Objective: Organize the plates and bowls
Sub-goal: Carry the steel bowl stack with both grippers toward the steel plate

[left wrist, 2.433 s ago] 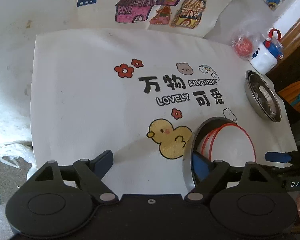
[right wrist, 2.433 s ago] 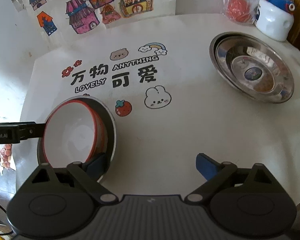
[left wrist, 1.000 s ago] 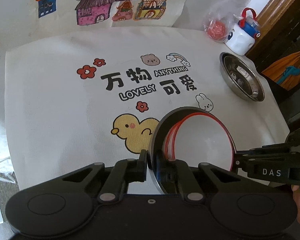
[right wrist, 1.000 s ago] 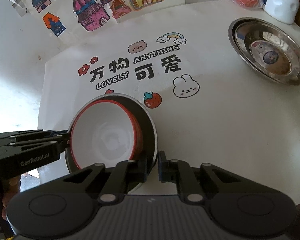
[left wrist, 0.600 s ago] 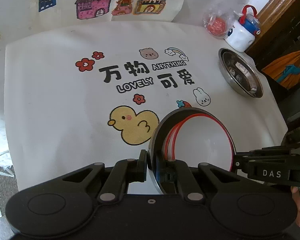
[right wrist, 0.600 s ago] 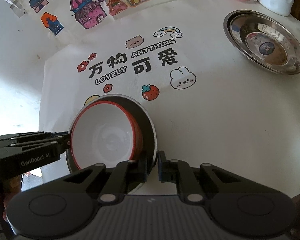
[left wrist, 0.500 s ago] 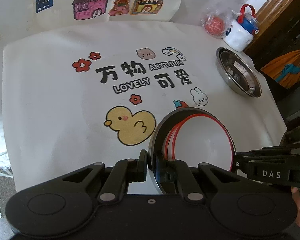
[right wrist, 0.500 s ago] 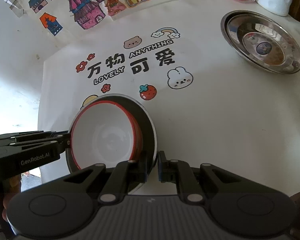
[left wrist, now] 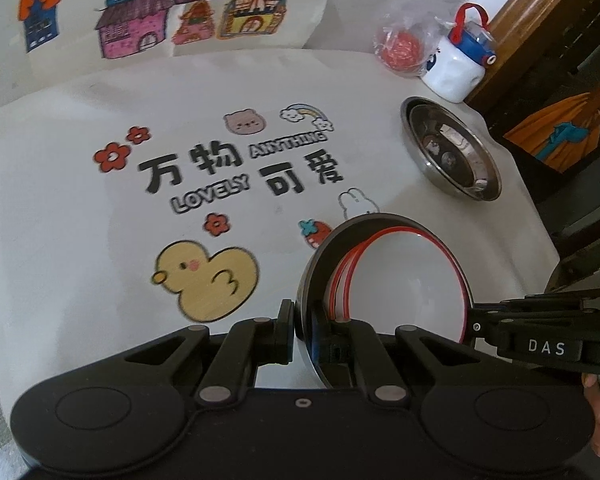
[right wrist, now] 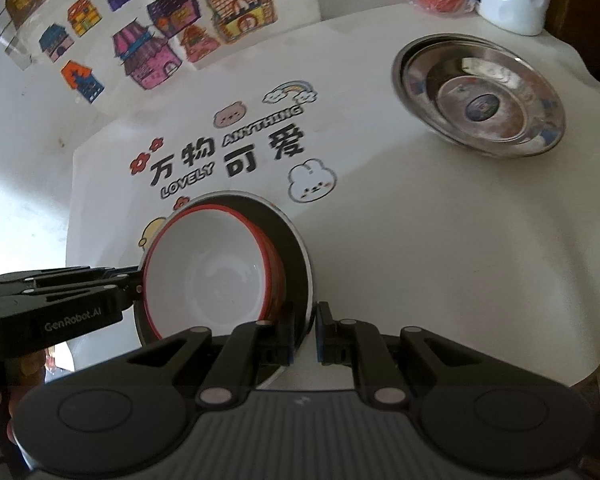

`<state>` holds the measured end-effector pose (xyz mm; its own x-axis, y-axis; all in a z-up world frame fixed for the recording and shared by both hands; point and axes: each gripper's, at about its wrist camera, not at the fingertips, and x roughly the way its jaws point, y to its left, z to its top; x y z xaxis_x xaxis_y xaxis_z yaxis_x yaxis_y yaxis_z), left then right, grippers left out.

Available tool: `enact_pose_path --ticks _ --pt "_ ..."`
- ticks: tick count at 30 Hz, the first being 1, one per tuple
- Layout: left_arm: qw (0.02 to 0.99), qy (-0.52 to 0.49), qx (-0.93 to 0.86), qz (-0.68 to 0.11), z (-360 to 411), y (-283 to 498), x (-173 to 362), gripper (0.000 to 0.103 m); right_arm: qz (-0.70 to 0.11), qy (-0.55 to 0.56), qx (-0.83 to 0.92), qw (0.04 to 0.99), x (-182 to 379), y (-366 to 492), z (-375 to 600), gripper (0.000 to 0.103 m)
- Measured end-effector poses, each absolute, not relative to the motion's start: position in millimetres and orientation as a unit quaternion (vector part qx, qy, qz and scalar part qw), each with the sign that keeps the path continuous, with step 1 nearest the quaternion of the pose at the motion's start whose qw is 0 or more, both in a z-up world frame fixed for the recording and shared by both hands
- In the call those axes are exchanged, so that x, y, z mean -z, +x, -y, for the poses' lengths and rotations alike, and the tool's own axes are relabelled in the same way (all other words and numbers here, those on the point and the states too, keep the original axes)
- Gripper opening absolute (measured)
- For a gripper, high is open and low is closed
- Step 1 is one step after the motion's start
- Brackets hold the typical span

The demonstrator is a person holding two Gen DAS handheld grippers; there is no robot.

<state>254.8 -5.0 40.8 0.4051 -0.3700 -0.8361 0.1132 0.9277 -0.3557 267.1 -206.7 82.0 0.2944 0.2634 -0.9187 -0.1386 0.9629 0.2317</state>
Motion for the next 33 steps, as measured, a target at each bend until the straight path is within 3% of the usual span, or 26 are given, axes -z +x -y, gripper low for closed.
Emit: enact_pose_path --ticks 33 --pt "0.824 -0.083 0.211 -0.519 122.6 320.8 -56.7 0.005 -0.554 0.106 -0.058 0.824 -92.3 292.8 324.1 0.011"
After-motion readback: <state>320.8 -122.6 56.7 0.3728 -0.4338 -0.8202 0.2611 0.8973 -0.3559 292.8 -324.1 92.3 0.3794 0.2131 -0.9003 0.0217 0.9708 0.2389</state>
